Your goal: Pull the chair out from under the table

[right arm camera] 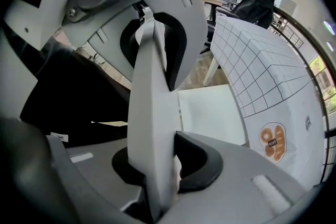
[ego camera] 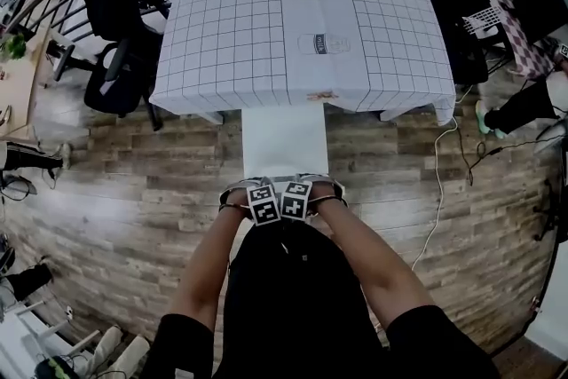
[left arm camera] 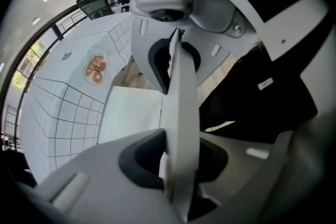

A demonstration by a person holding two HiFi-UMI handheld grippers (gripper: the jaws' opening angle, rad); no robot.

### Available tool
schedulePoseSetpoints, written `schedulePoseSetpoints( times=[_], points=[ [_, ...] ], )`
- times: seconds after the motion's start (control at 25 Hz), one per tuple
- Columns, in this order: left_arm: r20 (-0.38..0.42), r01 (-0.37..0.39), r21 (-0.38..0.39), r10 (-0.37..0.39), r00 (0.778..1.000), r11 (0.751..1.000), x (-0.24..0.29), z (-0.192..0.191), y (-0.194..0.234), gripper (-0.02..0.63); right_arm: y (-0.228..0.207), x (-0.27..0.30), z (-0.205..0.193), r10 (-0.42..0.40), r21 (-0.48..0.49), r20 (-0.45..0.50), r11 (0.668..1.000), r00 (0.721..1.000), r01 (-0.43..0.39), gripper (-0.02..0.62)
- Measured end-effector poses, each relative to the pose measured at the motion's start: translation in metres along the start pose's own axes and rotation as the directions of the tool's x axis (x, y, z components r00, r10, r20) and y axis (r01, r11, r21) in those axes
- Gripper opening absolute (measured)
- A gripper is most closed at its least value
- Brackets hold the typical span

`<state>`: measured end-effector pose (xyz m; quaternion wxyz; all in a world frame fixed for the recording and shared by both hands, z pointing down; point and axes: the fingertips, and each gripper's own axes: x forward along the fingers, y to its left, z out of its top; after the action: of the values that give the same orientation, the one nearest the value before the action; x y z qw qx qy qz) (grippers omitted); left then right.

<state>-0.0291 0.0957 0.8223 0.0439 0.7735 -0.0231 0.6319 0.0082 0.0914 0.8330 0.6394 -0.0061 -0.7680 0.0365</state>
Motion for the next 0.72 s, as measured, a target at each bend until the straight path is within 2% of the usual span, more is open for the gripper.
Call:
schedulePoseSetpoints(
  times=[0.24,0.48,0.72],
  points=[
    [-0.009,0.028,-0.014,-0.028,1.0,1.0,-0.008,0.004,-0.033,0.087,0.032,-0.007,-0.007,0.026,-0.002,-0.002,1.0,1.0,-0.026,0.086],
    [-0.016,0.033,0.001,-0.033,0.999,0.999,-0.032,-0.008,-0.067,0.091,0.07,-0.023,0.009,0.01,0.015,0.008,1.0,1.0,-0.01,0.086],
    [-0.005,0.042,-0.024,-0.042,0.999,0.999,-0.016,0.002,-0.082,0.092,0.082,-0.013,-0.008,0.024,0.007,0.003,1.0,1.0,-0.024,0.086]
  ],
)
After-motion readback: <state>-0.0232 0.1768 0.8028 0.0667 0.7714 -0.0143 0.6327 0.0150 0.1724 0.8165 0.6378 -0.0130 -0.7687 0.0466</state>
